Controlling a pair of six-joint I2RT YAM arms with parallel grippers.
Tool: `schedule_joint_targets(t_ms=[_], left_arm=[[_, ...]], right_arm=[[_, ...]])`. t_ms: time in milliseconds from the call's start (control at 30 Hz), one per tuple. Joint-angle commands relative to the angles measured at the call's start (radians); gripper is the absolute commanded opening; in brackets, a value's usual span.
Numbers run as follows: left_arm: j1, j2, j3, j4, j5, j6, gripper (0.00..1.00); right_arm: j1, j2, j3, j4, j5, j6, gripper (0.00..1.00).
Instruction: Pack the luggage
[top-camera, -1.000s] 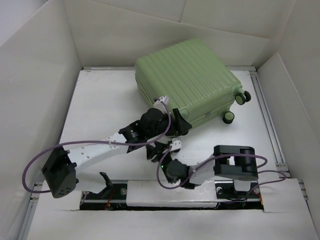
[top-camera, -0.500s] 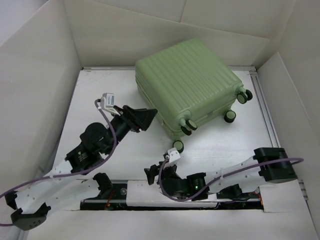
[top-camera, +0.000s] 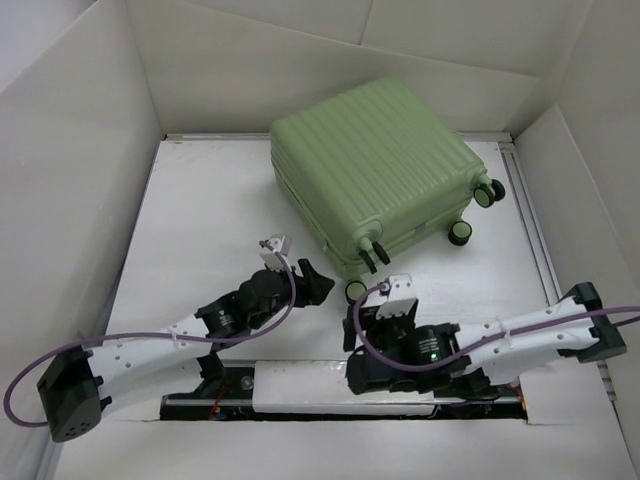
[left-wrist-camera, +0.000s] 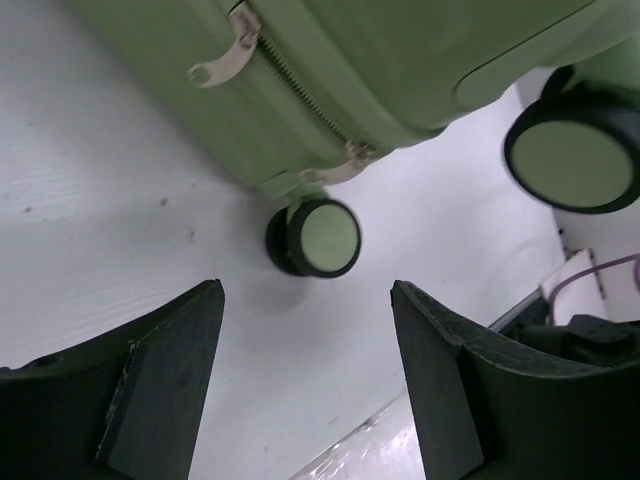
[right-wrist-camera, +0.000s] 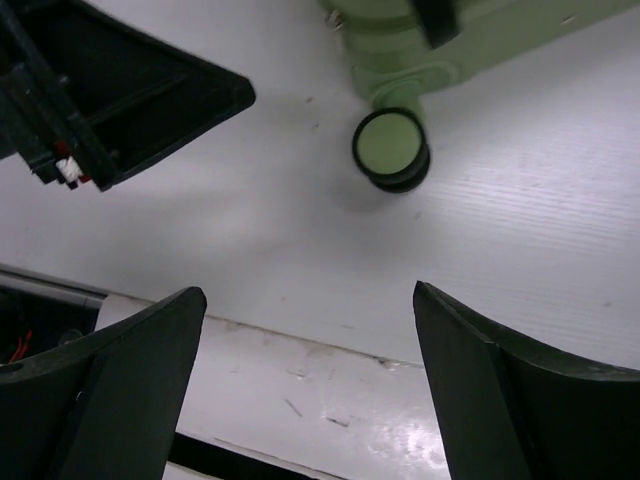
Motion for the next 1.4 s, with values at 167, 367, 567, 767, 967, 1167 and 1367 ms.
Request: schedule_joint_targets(t_ms=[167,367,567,767,967,1167,1367], left_arm=[[-0.005,0.111,0.025,0.250,0.079,0.023,0.64],[-0.005,0.255,0.114,0.261,0.070,0.055,0.63],[-0.005,0.326,0.192,0.250,0.009,0.089,0.60],[-0.005,0.404,0.241,0.229,-0.009,0.121,0.49],[-0.005,0.444,0.241,0.238,-0.009,0.130,0.37],[-0.005,0.464,0.252,0.238,-0.051,0.139,0.13],[-0.005,0.452,0.252,0.207,-0.089,0.148,0.00]], right_arm=[[-0.195,-0.253,0.019,0.150,0.005,-0.494,0.96],[-0.514,-0.391,-0.110,0.565,-0.362,-0.873,0.96],[-0.658,-0.250,0.000,0.583,-0.581,-1.031,0.96],[-0.658,-0.100,0.060,0.525,-0.539,-1.058,0.96],[-0.658,-0.110,0.001,0.560,-0.499,-1.048,0.96],[-0.720,-0.101,-0.021,0.571,-0.520,-1.048,0.86],[-0.741,-0.112,-0.062,0.583,-0.541,-1.039,0.85]])
